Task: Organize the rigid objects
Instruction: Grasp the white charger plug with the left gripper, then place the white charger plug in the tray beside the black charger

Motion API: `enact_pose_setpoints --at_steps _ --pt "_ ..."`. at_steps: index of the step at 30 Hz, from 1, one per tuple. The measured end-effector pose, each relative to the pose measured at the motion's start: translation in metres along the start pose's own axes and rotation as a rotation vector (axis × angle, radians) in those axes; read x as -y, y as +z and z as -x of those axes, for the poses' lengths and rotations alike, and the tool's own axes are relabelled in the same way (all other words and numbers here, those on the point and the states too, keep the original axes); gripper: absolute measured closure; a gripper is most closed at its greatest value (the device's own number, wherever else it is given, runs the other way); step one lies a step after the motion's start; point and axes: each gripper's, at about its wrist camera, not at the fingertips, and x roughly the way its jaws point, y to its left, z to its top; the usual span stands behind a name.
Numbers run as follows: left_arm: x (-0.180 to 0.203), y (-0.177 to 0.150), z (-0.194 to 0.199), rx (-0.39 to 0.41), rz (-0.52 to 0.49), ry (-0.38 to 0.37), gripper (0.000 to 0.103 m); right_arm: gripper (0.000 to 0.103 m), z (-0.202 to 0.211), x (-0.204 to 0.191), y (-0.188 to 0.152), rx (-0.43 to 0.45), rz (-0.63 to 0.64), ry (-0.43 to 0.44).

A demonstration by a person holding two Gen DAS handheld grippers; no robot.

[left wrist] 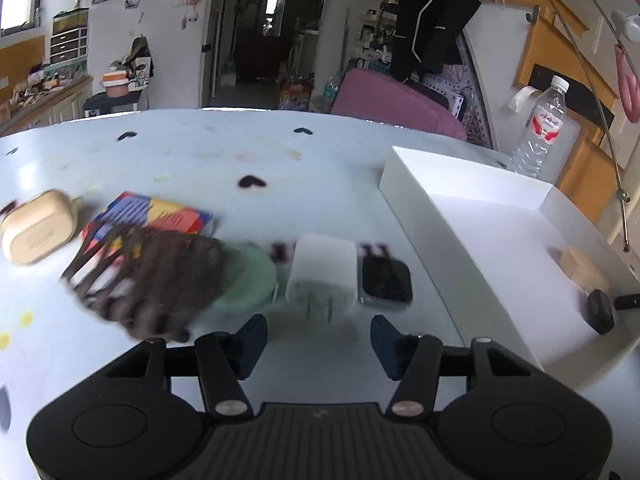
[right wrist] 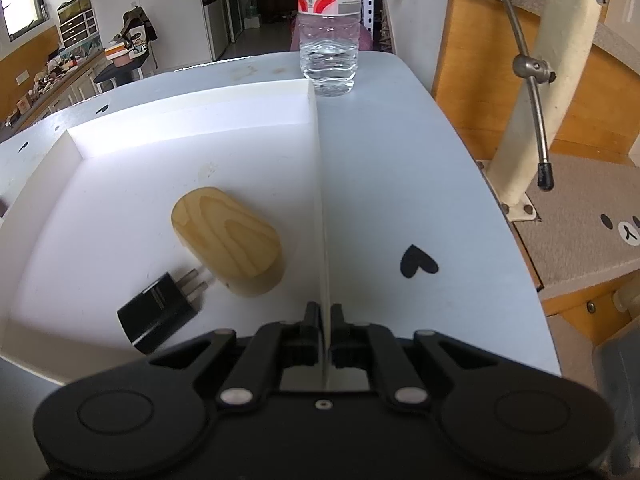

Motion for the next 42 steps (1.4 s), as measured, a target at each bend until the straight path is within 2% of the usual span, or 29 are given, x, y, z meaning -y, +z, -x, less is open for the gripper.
enact_pose_setpoints --at_steps 11,13,15,19,24,27,33,35,38,42 --pt "0.001 0.032 -0.034 -0.008 -0.006 -0.016 0.045 0.098 0.0 0.001 0.0 0.001 0.002 0.005" --pt "0.003 0.034 -0.036 -0.013 -0.006 -0.014 0.048 0.098 0.0 0.001 0.0 0.0 0.003 0.006" --pt "0.004 0.035 -0.035 -0.013 0.0 -0.016 0.058 0.098 0.0 0.001 0.0 0.001 0.004 0.005" --pt "0.003 0.03 -0.032 0.001 0.007 -0.002 0.059 0.098 0.0 0.001 0.0 0.001 0.002 0.007" --pt "0.0 0.026 -0.021 0.001 0.023 0.053 0.059 0.098 0.0 0.002 0.0 0.002 0.003 0.009" --pt "0.009 0.031 -0.01 0.018 -0.003 0.063 0.059 0.098 0.0 0.001 0.0 0.002 0.009 0.01" --pt "0.059 0.053 0.019 0.107 -0.075 -0.089 0.059 0.098 0.0 0.001 -0.001 0.005 0.01 0.009" --pt "0.08 0.058 0.022 0.113 -0.096 -0.144 0.059 0.098 0.0 0.001 -0.001 0.005 0.01 0.01" --pt "0.115 0.061 0.019 0.09 -0.139 -0.219 0.059 0.098 0.0 0.001 -0.001 0.003 0.01 0.009" --pt "0.158 0.051 -0.001 0.002 -0.204 -0.285 0.059 0.098 0.0 0.001 0.0 0.003 0.009 0.01"
